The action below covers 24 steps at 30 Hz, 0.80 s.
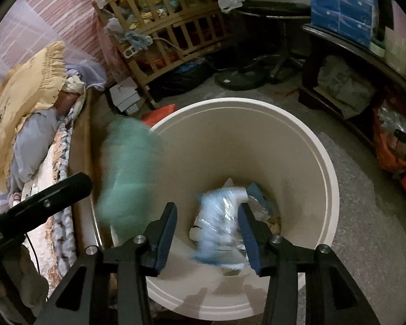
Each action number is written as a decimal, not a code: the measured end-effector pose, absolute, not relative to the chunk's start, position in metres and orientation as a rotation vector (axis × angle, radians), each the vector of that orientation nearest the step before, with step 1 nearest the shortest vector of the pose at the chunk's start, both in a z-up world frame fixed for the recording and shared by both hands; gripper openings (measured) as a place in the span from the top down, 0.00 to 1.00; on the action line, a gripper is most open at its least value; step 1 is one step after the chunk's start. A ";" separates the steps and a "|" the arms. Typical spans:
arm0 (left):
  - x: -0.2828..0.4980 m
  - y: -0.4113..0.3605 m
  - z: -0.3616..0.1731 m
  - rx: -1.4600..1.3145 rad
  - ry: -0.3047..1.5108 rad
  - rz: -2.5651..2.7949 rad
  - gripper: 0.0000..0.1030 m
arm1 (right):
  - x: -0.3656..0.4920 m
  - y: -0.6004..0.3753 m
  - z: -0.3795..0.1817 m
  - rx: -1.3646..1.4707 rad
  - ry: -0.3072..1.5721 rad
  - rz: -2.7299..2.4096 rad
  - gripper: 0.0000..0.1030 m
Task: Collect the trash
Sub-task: 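Open both tools over the white bucket to drop the towel and packet, then move both open tools back over the remaining trash on the bed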
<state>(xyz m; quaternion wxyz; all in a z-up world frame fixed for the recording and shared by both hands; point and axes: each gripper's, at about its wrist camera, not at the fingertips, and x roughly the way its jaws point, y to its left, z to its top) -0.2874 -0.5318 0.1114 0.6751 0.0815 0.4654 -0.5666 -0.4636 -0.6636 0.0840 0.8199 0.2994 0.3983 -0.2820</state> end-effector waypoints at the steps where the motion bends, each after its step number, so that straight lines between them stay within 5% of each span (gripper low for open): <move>1: -0.286 -0.529 0.112 0.181 1.044 -1.268 0.48 | -0.463 -0.663 0.084 0.638 0.850 -0.600 0.57; 24: -0.212 -0.392 0.114 0.205 0.932 -0.914 0.48 | -0.365 -0.561 0.105 0.524 0.882 -0.382 0.45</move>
